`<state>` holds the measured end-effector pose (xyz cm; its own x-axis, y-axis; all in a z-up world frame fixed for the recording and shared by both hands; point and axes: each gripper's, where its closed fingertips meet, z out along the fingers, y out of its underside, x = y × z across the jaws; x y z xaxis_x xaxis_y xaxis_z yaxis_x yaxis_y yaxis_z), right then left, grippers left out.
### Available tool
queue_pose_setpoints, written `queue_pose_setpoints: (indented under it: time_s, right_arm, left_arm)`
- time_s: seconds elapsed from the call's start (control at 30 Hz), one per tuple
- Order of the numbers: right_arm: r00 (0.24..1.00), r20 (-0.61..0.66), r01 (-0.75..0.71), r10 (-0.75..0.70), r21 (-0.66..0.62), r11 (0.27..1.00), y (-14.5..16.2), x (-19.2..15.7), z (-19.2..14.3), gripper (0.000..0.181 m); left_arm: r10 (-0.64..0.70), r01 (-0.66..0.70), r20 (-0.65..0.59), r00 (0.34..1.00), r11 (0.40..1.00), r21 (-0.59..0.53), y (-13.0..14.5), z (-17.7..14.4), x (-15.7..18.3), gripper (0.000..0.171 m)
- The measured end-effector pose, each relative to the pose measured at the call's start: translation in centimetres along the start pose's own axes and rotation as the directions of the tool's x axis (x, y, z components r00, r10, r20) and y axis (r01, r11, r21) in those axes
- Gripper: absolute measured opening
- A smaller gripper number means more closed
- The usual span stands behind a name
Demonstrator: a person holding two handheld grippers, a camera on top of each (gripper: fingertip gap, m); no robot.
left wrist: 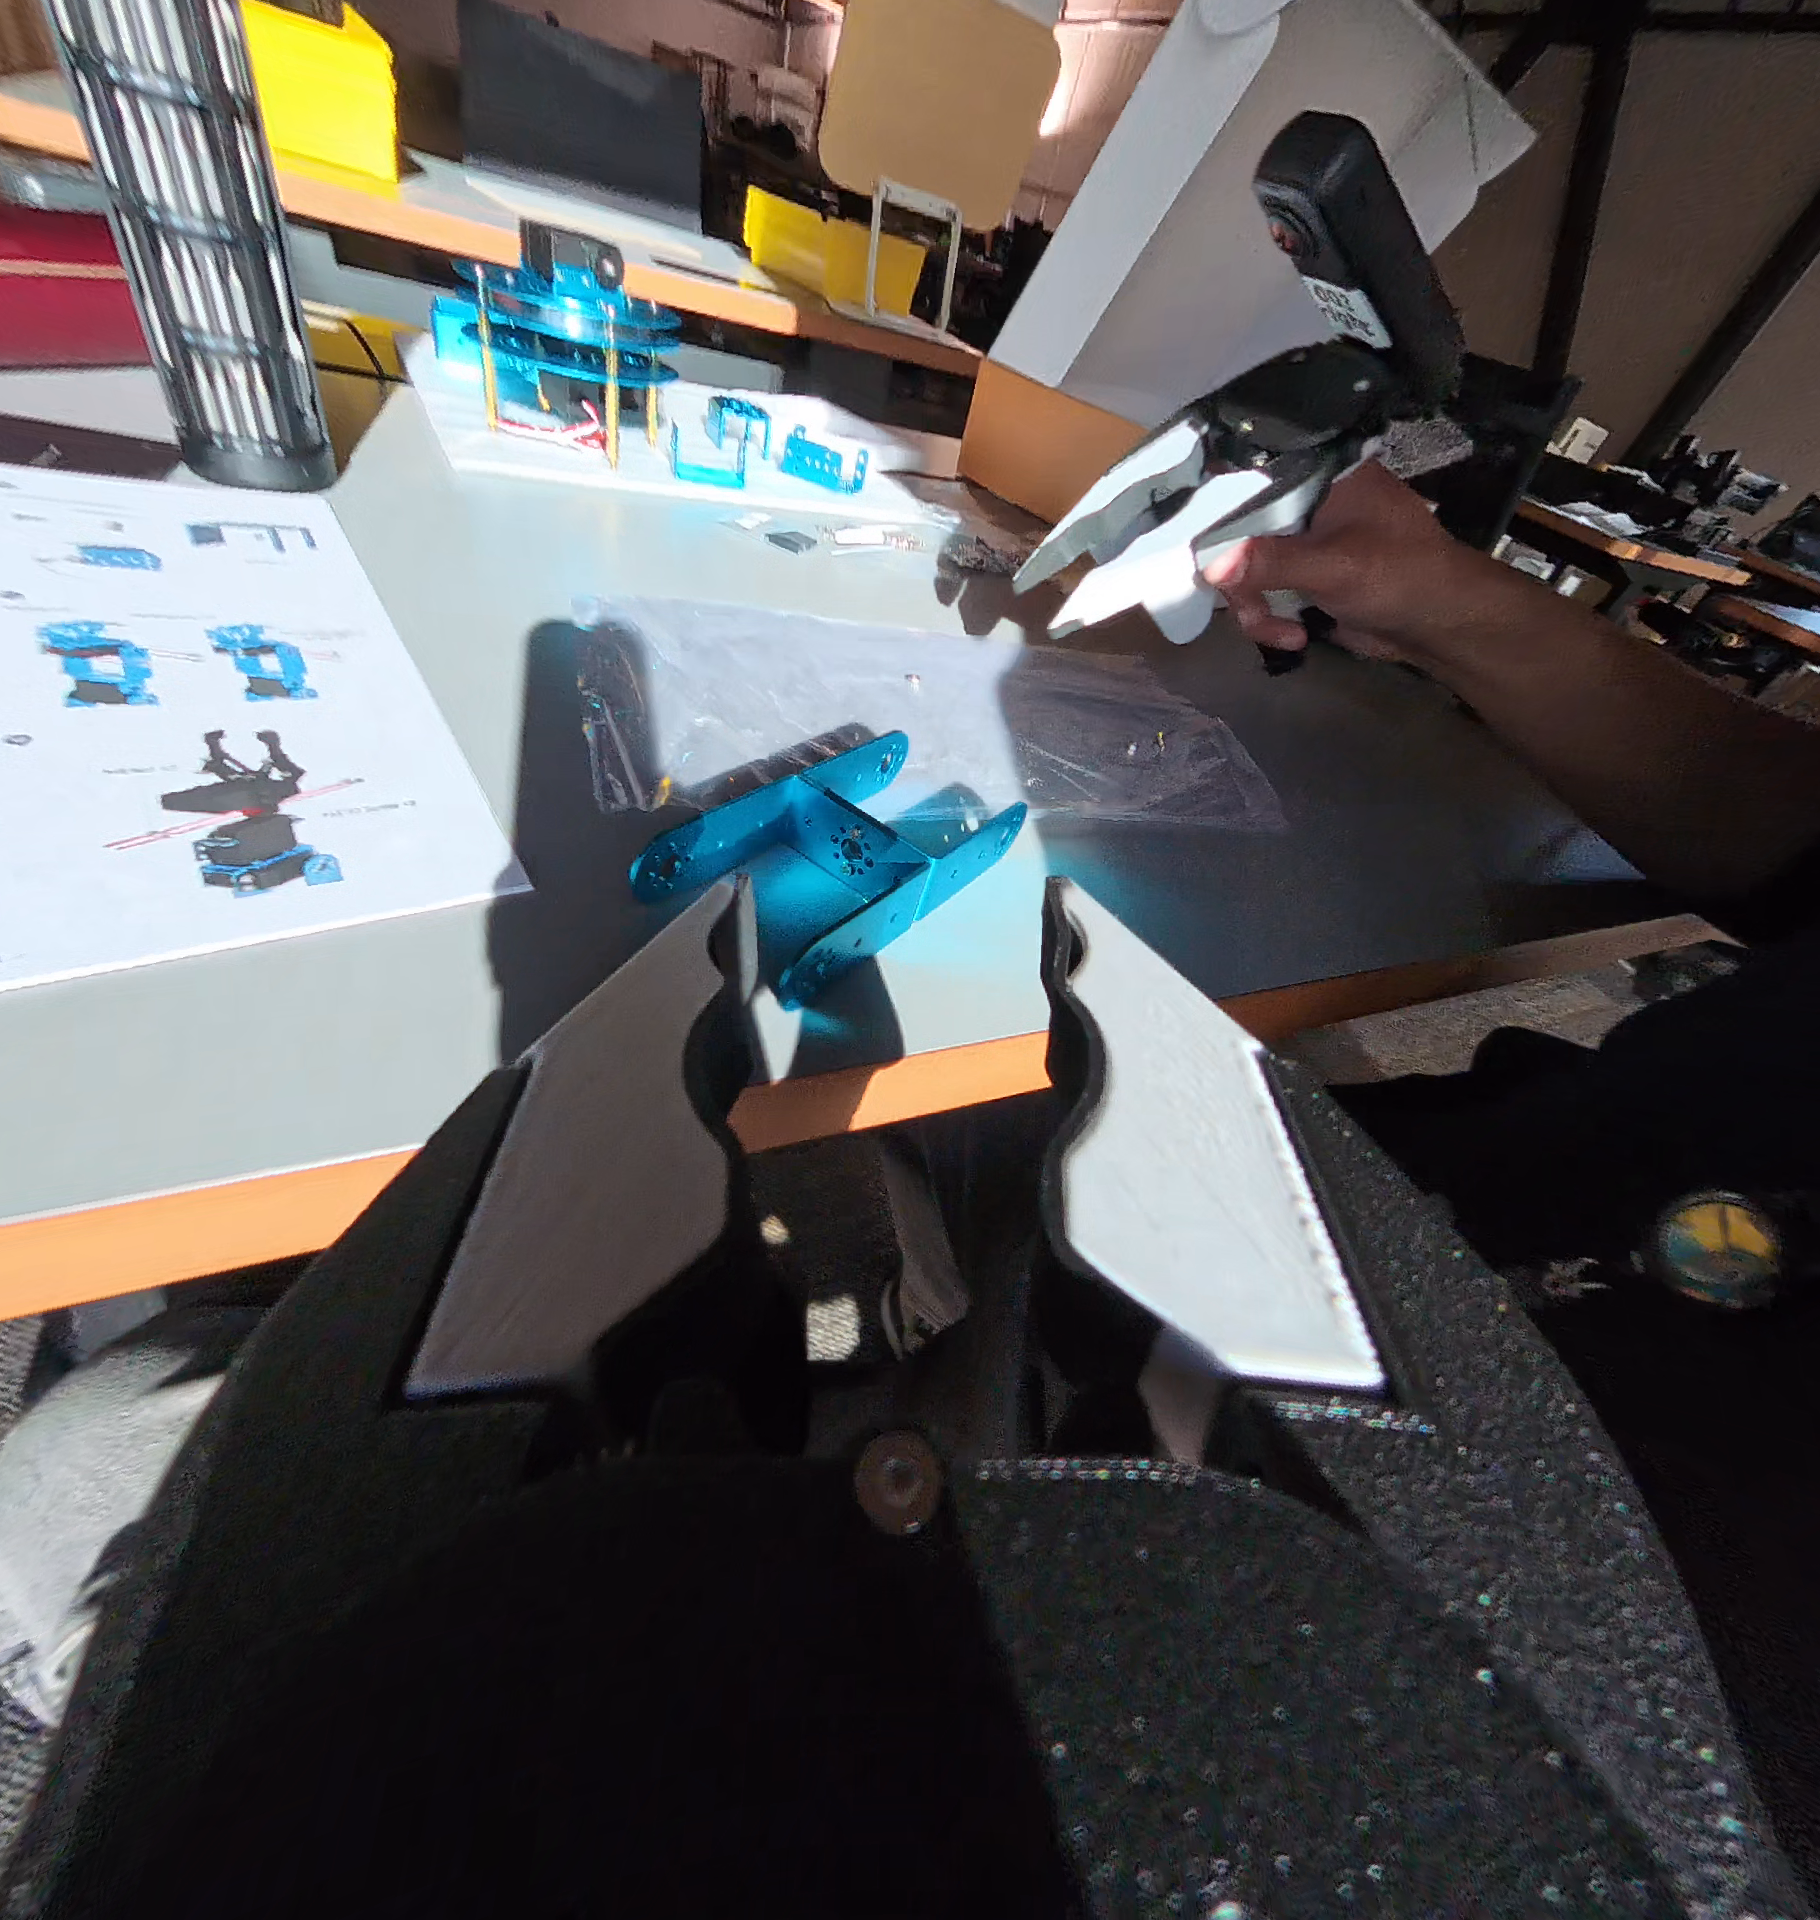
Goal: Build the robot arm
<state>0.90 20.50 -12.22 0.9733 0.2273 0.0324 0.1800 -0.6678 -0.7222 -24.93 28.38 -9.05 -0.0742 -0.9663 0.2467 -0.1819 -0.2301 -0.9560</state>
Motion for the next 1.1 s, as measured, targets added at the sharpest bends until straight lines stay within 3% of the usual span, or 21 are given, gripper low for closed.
queue_pose_setpoints:
  time_s: [0.17,0.27,0.4,0.53,0.63,0.7,0.83,0.97,1.1]
  right_arm:
    - [0.991,-0.125,-0.011,0.047,0.275,0.961,-0.9,-2.6,-4.1,0.023]
    - [0.975,-0.207,-0.012,0.079,0.307,0.952,-0.9,-2.4,-5.7,0.038]
    - [0.945,-0.304,0.019,0.125,0.43,0.902,-1.7,-1.1,-8.6,0.033]
    - [0.923,-0.332,-0.031,0.195,0.44,0.897,0.2,0.7,-8.9,0.034]
    - [0.917,-0.342,-0.048,0.206,0.417,0.908,1.3,1.6,-8.1,0.031]
    - [0.914,-0.359,-0.027,0.19,0.413,0.91,1.3,1.7,-7.8,0.03]
    - [0.915,-0.371,-0.007,0.16,0.381,0.925,1.4,1.3,-7.3,0.03]
    - [0.92,-0.377,0.042,0.103,0.359,0.932,1.1,0.4,-7.0,0.027]
    - [0.98,-0.198,0.087,-0.008,0.394,0.915,-2.0,-4.1,-6.3,0.03]
  left_arm:
    - [0.06,-0.072,0.107,0.992,0.991,0.112,1.2,-2.9,0.2,0.053]
    - [0.064,-0.082,0.135,0.989,0.988,0.131,2.5,-4.5,1.2,0.054]
    - [0.012,-0.034,0.114,0.993,0.982,0.187,2.7,-6.3,2.8,0.054]
    - [-0.074,0.04,0.157,0.985,0.976,0.212,6.3,-8.2,1.9,0.053]
    - [-0.269,0.235,0.107,0.957,0.937,0.258,8.4,-9.3,0.8,0.053]
    - [-0.391,0.367,0.025,0.92,0.881,0.299,8.2,-10.0,0.4,0.053]
    - [-0.485,0.467,-0.032,0.874,0.818,0.335,8.3,-11.7,-0.8,0.053]
    - [-0.485,0.449,0.005,0.875,0.814,0.367,8.1,-13.4,-1.8,0.053]
    - [-0.405,0.355,0.06,0.912,0.855,0.378,6.7,-14.7,-0.9,0.053]
